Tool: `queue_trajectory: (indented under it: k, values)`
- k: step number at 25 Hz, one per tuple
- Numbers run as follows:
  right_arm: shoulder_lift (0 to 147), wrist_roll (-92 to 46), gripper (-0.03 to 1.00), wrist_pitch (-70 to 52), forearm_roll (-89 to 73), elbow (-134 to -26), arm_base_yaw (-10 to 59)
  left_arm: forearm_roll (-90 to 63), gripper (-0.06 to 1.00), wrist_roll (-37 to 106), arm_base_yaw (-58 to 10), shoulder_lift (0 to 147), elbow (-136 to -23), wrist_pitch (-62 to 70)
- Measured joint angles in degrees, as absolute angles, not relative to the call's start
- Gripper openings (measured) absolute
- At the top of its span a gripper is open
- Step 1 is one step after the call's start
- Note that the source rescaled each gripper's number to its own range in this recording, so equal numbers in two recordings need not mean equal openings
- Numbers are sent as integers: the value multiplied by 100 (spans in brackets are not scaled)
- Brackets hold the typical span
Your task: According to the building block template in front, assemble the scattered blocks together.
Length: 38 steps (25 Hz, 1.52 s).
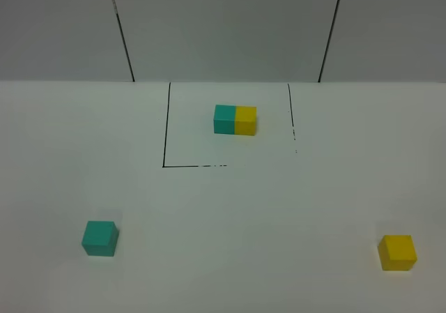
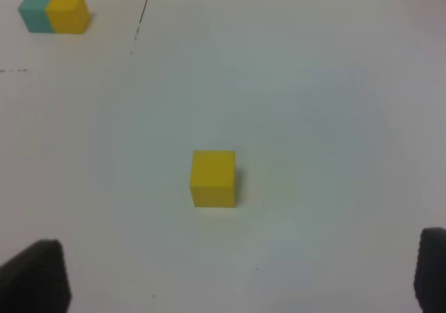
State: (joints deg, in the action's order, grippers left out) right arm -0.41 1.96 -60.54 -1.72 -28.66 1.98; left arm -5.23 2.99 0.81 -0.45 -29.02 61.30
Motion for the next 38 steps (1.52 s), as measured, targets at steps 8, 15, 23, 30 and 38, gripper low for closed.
queue_trajectory:
  k: [8, 15, 23, 30, 38]
  values:
    - [-41, 196, 100, -6054, -172, -2866, 198, -523, 71, 299, 81, -45, -2902, 6130]
    - [-41, 196, 100, -6054, -172, -2866, 198, -523, 71, 299, 81, -45, -2902, 6130]
    - [-41, 196, 100, -6054, -172, -2866, 198, -523, 71, 305, 81, -45, -2902, 6130]
    - [-41, 196, 100, -6054, -172, -2866, 198, -523, 71, 305, 81, -45, -2902, 6130]
    - [-41, 196, 100, -6054, -172, -2866, 198, -1000, 71, 300, 81, 213, -2984, 5652]
